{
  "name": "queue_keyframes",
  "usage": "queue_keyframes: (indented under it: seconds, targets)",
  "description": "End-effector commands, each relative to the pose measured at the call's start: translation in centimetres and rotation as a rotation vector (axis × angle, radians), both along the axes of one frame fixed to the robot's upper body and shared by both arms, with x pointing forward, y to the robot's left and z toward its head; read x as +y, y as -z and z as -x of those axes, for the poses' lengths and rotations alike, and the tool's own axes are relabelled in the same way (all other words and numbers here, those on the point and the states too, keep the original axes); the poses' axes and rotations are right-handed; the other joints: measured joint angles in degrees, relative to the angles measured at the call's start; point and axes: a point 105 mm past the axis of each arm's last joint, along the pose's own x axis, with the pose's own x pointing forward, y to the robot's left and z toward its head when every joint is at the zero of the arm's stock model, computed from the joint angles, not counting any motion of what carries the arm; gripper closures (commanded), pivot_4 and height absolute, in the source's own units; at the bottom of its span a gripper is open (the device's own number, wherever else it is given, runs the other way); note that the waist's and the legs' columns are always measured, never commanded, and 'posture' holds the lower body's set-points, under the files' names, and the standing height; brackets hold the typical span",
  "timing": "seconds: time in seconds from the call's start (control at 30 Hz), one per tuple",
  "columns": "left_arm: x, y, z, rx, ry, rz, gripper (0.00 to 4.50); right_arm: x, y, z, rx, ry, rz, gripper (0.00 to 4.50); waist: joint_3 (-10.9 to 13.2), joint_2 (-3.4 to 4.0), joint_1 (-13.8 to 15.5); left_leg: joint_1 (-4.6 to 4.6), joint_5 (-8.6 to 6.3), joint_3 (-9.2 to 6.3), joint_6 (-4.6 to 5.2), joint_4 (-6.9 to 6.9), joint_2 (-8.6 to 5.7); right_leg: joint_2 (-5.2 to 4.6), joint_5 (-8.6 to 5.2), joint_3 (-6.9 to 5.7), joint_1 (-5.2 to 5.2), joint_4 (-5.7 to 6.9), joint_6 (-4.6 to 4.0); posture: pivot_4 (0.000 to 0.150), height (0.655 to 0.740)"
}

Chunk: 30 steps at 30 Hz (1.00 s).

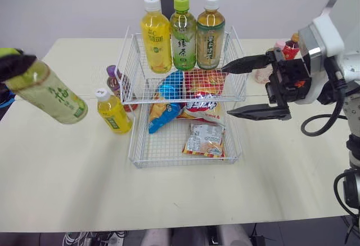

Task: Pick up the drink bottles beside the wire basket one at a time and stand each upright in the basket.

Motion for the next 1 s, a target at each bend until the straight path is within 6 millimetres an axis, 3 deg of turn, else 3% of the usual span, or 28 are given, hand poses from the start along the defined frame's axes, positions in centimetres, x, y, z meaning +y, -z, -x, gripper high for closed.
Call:
queue_keyframes:
  seconds: [0.03, 0.23, 0.37, 0.53, 0.87, 1.0]
  targets:
    - [-1.5, -4.6, 0.6, -0.126, 0.099, -0.033, 3.15, -1.0, -1.2, 0.8, -0.044, 0.036, -0.013, 0.00, 0.0, 0.00, 0.1, 0.03, 0.00, 0.03, 0.00, -0.06, -0.01, 0.00, 0.00, 0.02, 0.00, -0.01, 0.00, 0.150, 0.7308]
    - [-5.0, -9.7, -1.0, -0.258, 0.268, -0.019, 3.15, -1.8, -0.5, 1.2, -0.026, 0.107, -0.002, 0.00, 0.0, -0.05, 0.3, -0.08, 0.00, 0.06, 0.00, -0.04, -0.14, 0.10, 0.04, 0.05, 0.02, -0.04, 0.10, 0.150, 0.7308]
    - [-8.0, -11.5, -2.2, -0.236, 0.409, -0.013, 3.15, -2.0, -0.3, 1.4, -0.023, 0.136, -0.009, 0.00, 0.0, -0.06, 0.0, -0.13, 0.00, 0.04, 0.00, 0.07, -0.10, 0.22, 0.07, 0.04, 0.01, -0.02, 0.19, 0.150, 0.7308]
    - [-13.9, -10.6, -4.9, -0.103, 0.657, -0.046, 3.15, -2.8, -0.4, 1.6, -0.018, 0.210, -0.031, 0.00, 0.0, -0.03, 0.0, -0.16, 0.01, 0.01, 0.01, 0.07, -0.10, 0.22, 0.07, 0.07, -0.01, 0.00, 0.19, 0.150, 0.7308]
    - [-20.9, -7.8, -9.6, -0.029, 0.803, -0.090, 3.15, -4.2, 0.0, 1.7, -0.014, 0.348, -0.064, 0.00, 0.1, 0.07, -0.9, -0.22, 0.01, 0.04, 0.01, 0.06, -0.08, 0.20, 0.08, 0.15, -0.12, 0.02, 0.16, 0.150, 0.7308]
    - [-23.1, -5.6, -10.9, 0.010, 0.842, -0.134, 3.15, -4.5, -0.1, 1.5, -0.028, 0.393, -0.089, 0.00, 0.1, 0.10, -0.9, -0.24, 0.01, 0.05, 0.01, 0.06, -0.08, 0.20, 0.08, 0.16, -0.14, 0.02, 0.16, 0.150, 0.7308]
